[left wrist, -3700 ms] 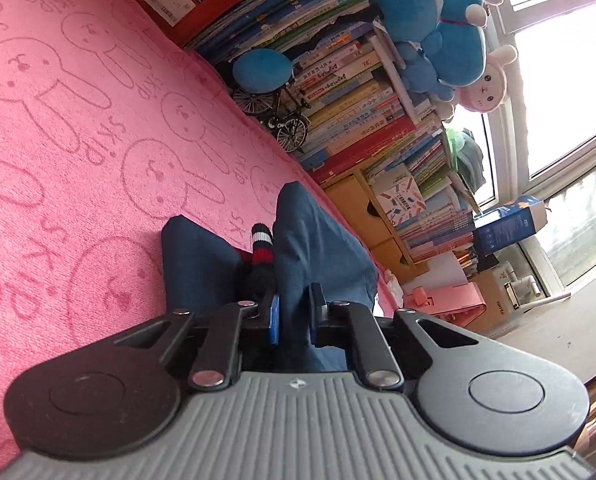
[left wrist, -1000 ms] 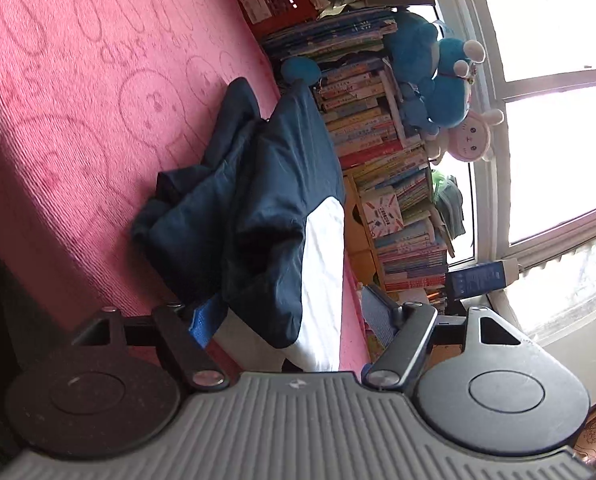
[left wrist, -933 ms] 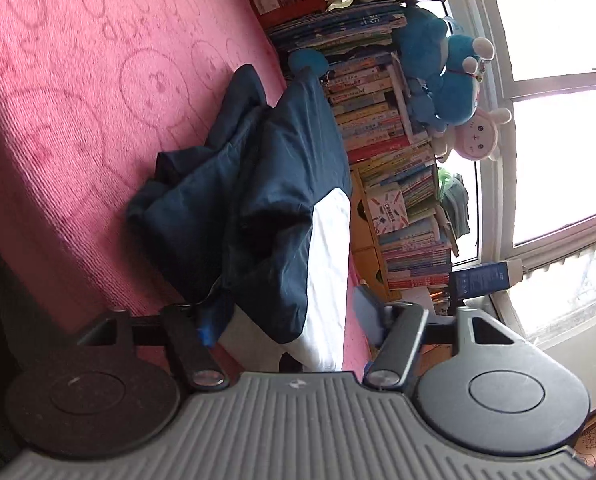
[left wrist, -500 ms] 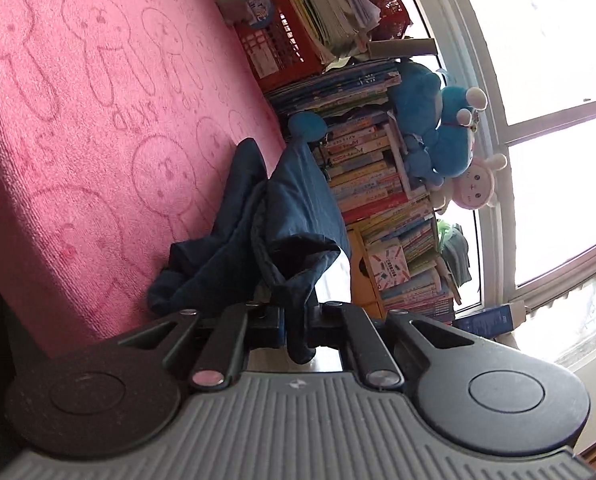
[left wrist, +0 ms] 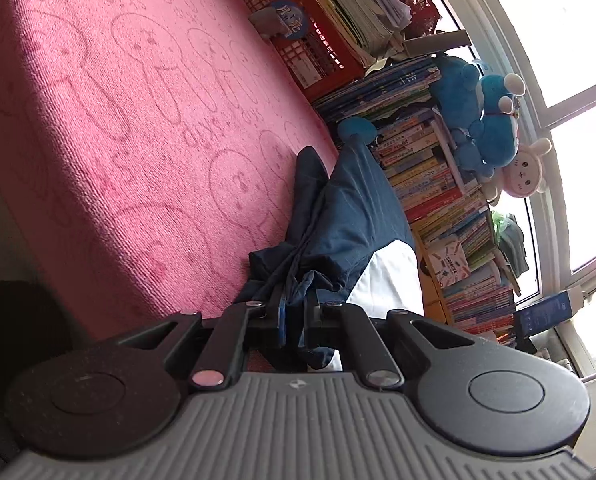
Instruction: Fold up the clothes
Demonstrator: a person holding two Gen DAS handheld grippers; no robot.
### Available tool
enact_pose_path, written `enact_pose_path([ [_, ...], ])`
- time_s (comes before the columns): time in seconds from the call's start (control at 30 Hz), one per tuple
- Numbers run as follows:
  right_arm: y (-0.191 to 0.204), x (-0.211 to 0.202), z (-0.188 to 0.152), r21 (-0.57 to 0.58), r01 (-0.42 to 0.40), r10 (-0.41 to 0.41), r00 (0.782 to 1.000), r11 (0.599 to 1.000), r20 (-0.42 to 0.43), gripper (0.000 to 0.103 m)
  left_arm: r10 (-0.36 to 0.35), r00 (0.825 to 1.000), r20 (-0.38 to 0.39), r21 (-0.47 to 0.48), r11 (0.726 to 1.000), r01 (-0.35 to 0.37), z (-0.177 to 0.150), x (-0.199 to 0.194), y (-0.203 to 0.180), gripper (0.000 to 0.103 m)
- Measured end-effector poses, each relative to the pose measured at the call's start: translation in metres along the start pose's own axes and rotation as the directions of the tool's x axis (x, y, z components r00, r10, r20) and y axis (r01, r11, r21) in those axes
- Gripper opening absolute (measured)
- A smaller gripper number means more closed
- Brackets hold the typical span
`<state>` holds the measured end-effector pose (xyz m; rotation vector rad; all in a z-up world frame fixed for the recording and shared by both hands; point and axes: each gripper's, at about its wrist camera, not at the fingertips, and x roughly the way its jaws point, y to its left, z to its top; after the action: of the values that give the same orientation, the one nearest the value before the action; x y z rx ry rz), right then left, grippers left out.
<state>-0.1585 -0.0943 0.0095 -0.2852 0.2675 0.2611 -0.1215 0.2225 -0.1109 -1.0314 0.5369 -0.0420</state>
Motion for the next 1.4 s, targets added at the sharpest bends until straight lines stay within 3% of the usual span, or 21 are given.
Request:
enact_pose_path([
  [0.2, 0.000, -0.002, -0.001, -0.030, -0.005, 0.005, 1.000, 1.000, 0.001, 0.021, 0.065, 0.998, 0.018, 0.078, 0.995, -0.066, 0.005, -0.016, 0.001, 0.008],
  [0.27, -0.004, -0.002, -0.001, -0.028, -0.020, 0.020, 1.000, 0.999, -0.007, 0.021, 0.190, 0.979, 0.079, 0.116, 0.973, -0.198, 0.014, -0.031, 0.002, 0.000],
  [0.33, -0.007, -0.002, 0.000, -0.025, -0.035, 0.034, 0.999, 0.999, -0.014, 0.021, 0.254, 0.960, 0.122, 0.135, 0.954, -0.269, 0.029, -0.049, 0.006, 0.000],
  [0.37, -0.008, -0.002, 0.000, -0.024, -0.042, 0.041, 0.999, 0.999, -0.018, 0.021, 0.255, 0.960, 0.117, 0.136, 0.953, -0.270, 0.039, -0.055, 0.006, 0.000],
  [0.43, -0.019, -0.002, 0.001, 0.005, -0.118, 0.118, 0.992, 0.993, -0.053, 0.024, 0.194, 0.976, 0.098, 0.165, 0.964, -0.208, 0.062, -0.060, -0.007, 0.004],
  [0.5, -0.039, -0.003, 0.003, 0.071, -0.237, 0.244, 0.965, 0.969, -0.098, 0.035, 0.110, 0.992, 0.054, 0.222, 0.968, -0.119, 0.086, -0.050, -0.033, 0.022],
  [0.53, -0.051, -0.004, 0.004, 0.112, -0.298, 0.310, 0.943, 0.948, -0.120, 0.036, 0.067, 0.997, 0.025, 0.244, 0.967, -0.071, 0.096, -0.042, -0.047, 0.026],
  [0.57, -0.067, -0.003, 0.004, 0.171, -0.364, 0.389, 0.909, 0.916, -0.152, 0.039, 0.022, 1.000, -0.023, 0.258, 0.966, -0.015, 0.104, -0.028, -0.062, 0.030],
  [0.6, -0.085, -0.002, 0.004, 0.257, -0.430, 0.479, 0.859, 0.866, -0.178, 0.044, -0.026, 0.996, -0.082, 0.264, 0.963, 0.047, 0.112, -0.011, -0.077, 0.034],
  [0.67, -0.123, 0.004, 0.004, 0.452, -0.508, 0.631, 0.756, 0.733, -0.175, 0.051, -0.089, 0.973, -0.211, 0.261, 0.955, 0.144, 0.118, 0.031, -0.109, 0.042],
  [0.73, -0.160, 0.019, 0.004, 0.626, -0.512, 0.711, 0.697, 0.588, -0.096, 0.062, -0.110, 0.941, -0.319, 0.276, 0.939, 0.203, 0.116, 0.079, -0.141, 0.050],
  [0.77, -0.175, 0.031, 0.007, 0.681, -0.505, 0.722, 0.690, 0.531, -0.051, 0.068, -0.100, 0.927, -0.361, 0.296, 0.930, 0.216, 0.114, 0.103, -0.154, 0.055],
  [0.83, -0.199, 0.063, 0.014, 0.740, -0.476, 0.702, 0.712, 0.475, 0.008, 0.071, -0.077, 0.893, -0.443, 0.335, 0.910, 0.245, 0.110, 0.152, -0.181, 0.057],
  [0.93, -0.204, 0.126, 0.026, 0.719, -0.442, 0.637, 0.771, 0.537, -0.002, 0.071, 0.006, 0.841, -0.541, 0.346, 0.913, 0.216, 0.102, 0.228, -0.202, 0.057],
  [1.0, -0.197, 0.171, 0.030, 0.710, -0.414, 0.616, 0.787, 0.570, -0.037, 0.071, 0.059, 0.802, -0.595, 0.337, 0.923, 0.182, 0.094, 0.265, -0.205, 0.058],
  [1.07, -0.187, 0.213, 0.029, 0.732, -0.388, 0.627, 0.776, 0.560, -0.069, 0.071, 0.106, 0.765, -0.635, 0.333, 0.931, 0.148, 0.087, 0.296, -0.204, 0.060],
  [1.2, -0.170, 0.255, 0.020, 0.766, -0.400, 0.680, 0.730, 0.504, -0.066, 0.071, 0.169, 0.729, -0.664, 0.346, 0.933, 0.099, 0.085, 0.328, -0.199, 0.066],
  [1.33, -0.161, 0.261, 0.015, 0.759, -0.450, 0.721, 0.692, 0.471, -0.037, 0.071, 0.185, 0.717, -0.672, 0.344, 0.935, 0.081, 0.092, 0.343, -0.191, 0.066],
  [1.37, -0.159, 0.261, 0.014, 0.753, -0.459, 0.726, 0.687, 0.471, -0.036, 0.072, 0.174, 0.702, -0.691, 0.337, 0.936, 0.100, 0.093, 0.346, -0.189, 0.064],
  [1.4, -0.157, 0.261, 0.013, 0.747, -0.466, 0.729, 0.684, 0.474, -0.036, 0.072, 0.160, 0.685, -0.710, 0.331, 0.935, 0.124, 0.092, 0.348, -0.189, 0.055],
])
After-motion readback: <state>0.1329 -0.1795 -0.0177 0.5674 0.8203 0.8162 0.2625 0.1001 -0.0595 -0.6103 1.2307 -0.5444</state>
